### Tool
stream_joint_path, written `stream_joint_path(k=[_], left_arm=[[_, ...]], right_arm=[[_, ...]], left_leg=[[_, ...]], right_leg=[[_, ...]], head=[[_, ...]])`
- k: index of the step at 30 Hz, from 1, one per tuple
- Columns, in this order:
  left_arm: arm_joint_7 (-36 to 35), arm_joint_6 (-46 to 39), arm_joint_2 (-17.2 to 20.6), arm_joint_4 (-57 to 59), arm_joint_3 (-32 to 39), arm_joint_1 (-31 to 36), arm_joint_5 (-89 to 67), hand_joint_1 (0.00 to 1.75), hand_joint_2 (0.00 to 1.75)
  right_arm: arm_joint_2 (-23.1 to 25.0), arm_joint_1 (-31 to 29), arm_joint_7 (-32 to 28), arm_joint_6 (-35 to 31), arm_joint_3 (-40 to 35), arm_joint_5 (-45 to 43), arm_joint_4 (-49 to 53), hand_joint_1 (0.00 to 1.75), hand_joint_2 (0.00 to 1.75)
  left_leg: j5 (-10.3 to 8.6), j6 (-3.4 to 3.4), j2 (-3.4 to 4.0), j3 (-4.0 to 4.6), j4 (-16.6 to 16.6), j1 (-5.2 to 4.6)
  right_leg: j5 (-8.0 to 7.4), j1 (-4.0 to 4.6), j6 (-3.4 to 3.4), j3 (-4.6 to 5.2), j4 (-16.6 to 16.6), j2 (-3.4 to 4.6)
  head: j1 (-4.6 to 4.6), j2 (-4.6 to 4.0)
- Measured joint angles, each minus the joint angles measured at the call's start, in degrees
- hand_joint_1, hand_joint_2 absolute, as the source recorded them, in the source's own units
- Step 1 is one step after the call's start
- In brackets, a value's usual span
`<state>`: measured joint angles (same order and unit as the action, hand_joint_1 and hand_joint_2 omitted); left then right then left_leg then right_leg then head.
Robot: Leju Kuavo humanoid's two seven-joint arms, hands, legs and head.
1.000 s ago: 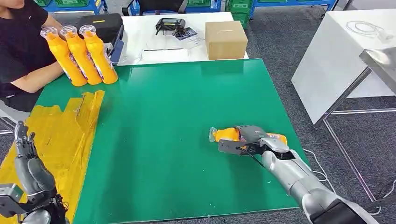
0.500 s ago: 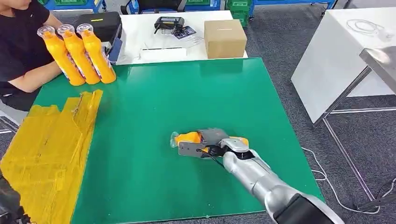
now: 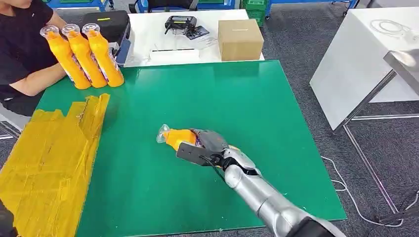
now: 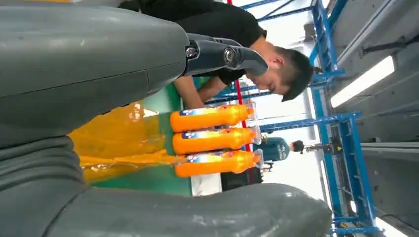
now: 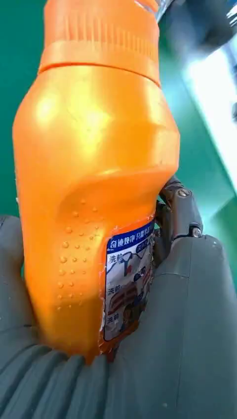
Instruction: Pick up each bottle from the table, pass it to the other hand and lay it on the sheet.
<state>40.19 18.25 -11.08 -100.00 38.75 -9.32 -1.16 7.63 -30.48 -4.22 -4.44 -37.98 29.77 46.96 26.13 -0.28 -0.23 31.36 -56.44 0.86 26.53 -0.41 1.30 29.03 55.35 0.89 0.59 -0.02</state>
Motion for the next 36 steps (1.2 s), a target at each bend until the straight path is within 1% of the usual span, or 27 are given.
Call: stream_joint_path(k=[1,2,3,5,6,8,11,14,15,20,24,28,32,36], left_arm=[[0.0,0.61,-1.36,-1.01,0.04,-0.55,-0.7,0.0,0.0],[0.0,0.81,-2.7,-2.11,-0.13,-1.0,-1.18,0.0,0.0],[-0.18,-0.25,-3.87,-2.93,-0.66,-1.57,-1.51,0.0,0.0],[-1.86,-4.3,-5.33,-4.57,-3.77,-2.86,-1.97,0.0,0.0],[-2.73,-7.11,-5.61,-5.3,-6.47,-3.31,-2.03,0.0,0.0],[-3.61,-10.04,-5.68,-6.14,-10.94,-3.63,-1.72,0.0,0.0],[-3.96,-11.57,-5.61,-7.17,-16.03,-3.8,-0.96,0.0,0.0],[-3.96,-11.7,-5.5,-7.86,-18.87,-4.47,-0.37,0.0,0.0],[-3.96,-11.59,-5.48,-8.06,-19.52,-4.63,-0.22,0.0,1.75],[-4.92,-9.46,-5.5,-8.59,-21.71,-4.99,1.45,0.0,1.75],[-10.07,-3.29,-5.55,-8.59,-24.89,-5.36,8.56,0.0,1.75],[-14.79,1.96,-5.39,-8.61,-30.38,-5.72,14.68,0.0,1.75],[-15.98,2.71,-5.16,-8.59,-34.44,-6.26,16.33,0.0,1.75],[-16.09,2.79,-4.8,-8.61,-35.76,-6.51,16.83,0.0,1.75]], right_arm=[[-0.85,2.53,-0.44,-0.59,1.05,-1.18,4.48,1.75,1.75],[-1.8,4.51,-0.85,-0.87,2.12,-2.03,8.42,1.75,1.75],[-3.0,6.43,-1.42,-0.81,3.43,-2.93,12.52,1.75,1.75],[-5.53,10.31,-2.93,0.29,5.99,-4.04,19.06,1.75,1.75],[-6.81,12.26,-3.78,1.39,7.68,-4.04,22.35,1.75,1.75],[-7.98,15.22,-4.5,2.63,9.84,-3.43,26.11,1.75,1.75],[-8.52,17.32,-4.96,2.87,10.99,-2.53,29.63,1.75,1.75],[-8.48,18.31,-5.7,2.36,11.58,-2.84,32.04,1.75,1.75],[-8.44,18.62,-5.99,2.15,11.6,-3.16,32.98,1.75,1.75],[-7.21,20.21,-8.15,1.53,11.58,-5.94,36.97,1.75,1.75],[-4.35,21.13,-9.29,1.53,10.99,-7.93,38.48,1.75,1.75],[-0.92,20.47,-8.77,1.9,7.33,-8.17,37.84,1.75,1.75],[1.46,19.39,-8.22,1.9,4.02,-8.11,36.27,1.75,1.75],[2.12,18.84,-8.09,1.88,2.88,-8.11,35.42,1.75,1.75]], left_leg=[[0.0,0.0,-0.14,0.15,-0.01,-0.01],[-0.02,0.02,-0.3,-0.01,-0.03,-0.04],[-0.08,0.08,-0.34,-0.1,-0.1,-0.07],[-0.07,0.1,-0.39,0.07,-0.16,-0.1],[-0.05,0.12,-0.42,0.18,-0.19,-0.12],[-0.04,0.15,-0.41,0.32,-0.19,-0.19],[-0.03,0.16,-0.28,0.25,-0.19,-0.2],[-0.06,0.18,-0.3,0.22,-0.19,-0.19],[-0.06,0.17,-0.3,0.22,-0.19,-0.17],[-0.06,0.17,-0.3,0.24,-0.18,-0.16],[-0.06,0.17,-0.29,0.27,-0.18,-0.17],[-0.06,0.17,-0.29,0.27,-0.18,-0.18],[-0.07,0.18,-0.33,0.27,-0.18,-0.18],[-0.07,0.18,-0.32,0.28,-0.18,-0.18]], right_leg=[[0.01,-0.02,0.02,0.06,0.0,-0.17],[0.02,-0.03,0.02,0.16,-0.01,-0.28],[0.01,-0.07,0.02,0.31,-0.01,-0.35],[0.01,-0.07,0.02,0.35,-0.02,-0.42],[0.01,-0.09,0.03,0.35,-0.03,-0.47],[-0.01,-0.14,0.06,0.4,-0.03,-0.47],[-0.02,-0.2,0.07,0.42,-0.03,-0.36],[-0.02,-0.19,0.07,0.42,-0.02,-0.38],[-0.02,-0.18,0.07,0.42,-0.02,-0.38],[-0.02,-0.16,0.06,0.42,0.0,-0.38],[-0.02,-0.16,0.07,0.43,0.0,-0.38],[-0.02,-0.17,0.07,0.42,0.0,-0.38],[-0.02,-0.17,0.07,0.41,0.0,-0.41],[-0.02,-0.17,0.07,0.42,0.0,-0.4]], head=[[-0.07,0.0],[-0.02,0.0],[-0.02,0.0],[-0.09,0.0],[-0.07,0.0],[-0.07,0.0],[-0.07,0.0],[-0.04,0.0],[-0.04,0.0],[-0.02,0.0],[-0.07,0.0],[-0.04,0.0],[-0.04,0.0],[-0.04,0.0]])
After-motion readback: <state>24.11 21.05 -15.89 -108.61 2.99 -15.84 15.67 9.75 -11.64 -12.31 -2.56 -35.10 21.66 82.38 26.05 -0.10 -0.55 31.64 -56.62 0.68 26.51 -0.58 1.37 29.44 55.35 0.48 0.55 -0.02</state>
